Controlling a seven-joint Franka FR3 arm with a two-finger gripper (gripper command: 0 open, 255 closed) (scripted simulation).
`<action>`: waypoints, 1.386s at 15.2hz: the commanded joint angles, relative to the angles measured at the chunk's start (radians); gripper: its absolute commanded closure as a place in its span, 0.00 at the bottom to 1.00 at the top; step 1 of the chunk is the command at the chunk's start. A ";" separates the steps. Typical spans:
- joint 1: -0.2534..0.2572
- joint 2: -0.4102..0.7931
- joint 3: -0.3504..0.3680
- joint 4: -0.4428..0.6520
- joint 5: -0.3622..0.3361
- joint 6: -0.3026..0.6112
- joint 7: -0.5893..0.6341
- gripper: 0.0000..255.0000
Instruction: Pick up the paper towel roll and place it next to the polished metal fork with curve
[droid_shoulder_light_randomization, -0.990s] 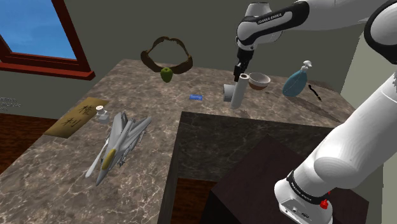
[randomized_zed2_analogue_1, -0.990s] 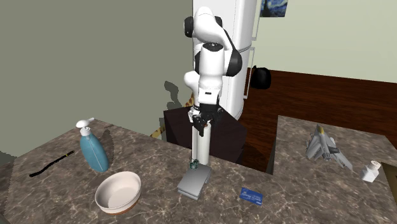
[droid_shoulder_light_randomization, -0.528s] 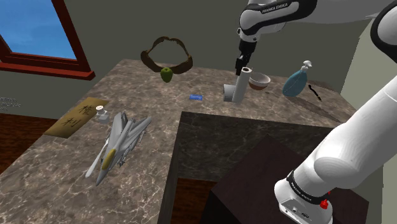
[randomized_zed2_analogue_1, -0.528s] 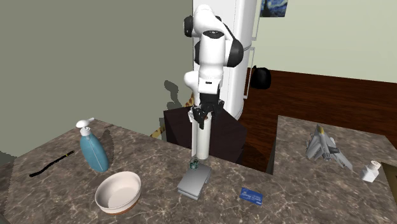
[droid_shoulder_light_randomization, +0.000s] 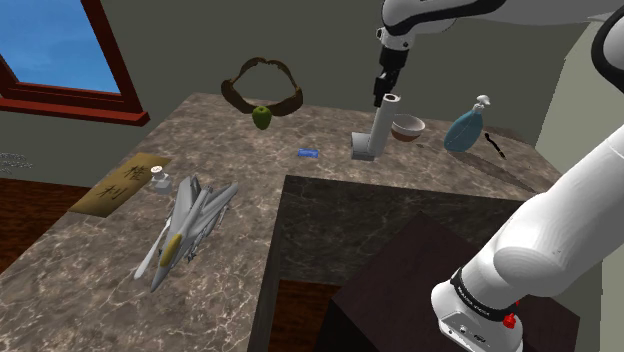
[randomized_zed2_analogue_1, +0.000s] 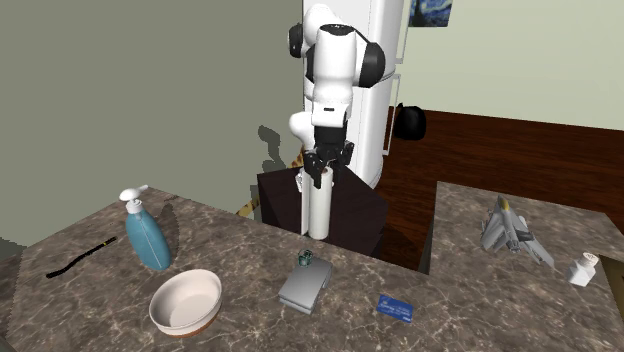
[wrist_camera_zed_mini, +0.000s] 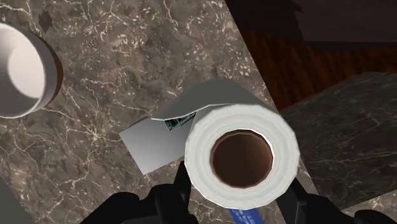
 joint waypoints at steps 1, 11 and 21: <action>-0.001 0.001 -0.001 0.028 0.001 -0.027 -0.004 1.00; 0.000 0.003 0.000 0.165 0.003 -0.162 -0.008 1.00; -0.001 0.030 -0.001 0.331 0.011 -0.302 -0.018 1.00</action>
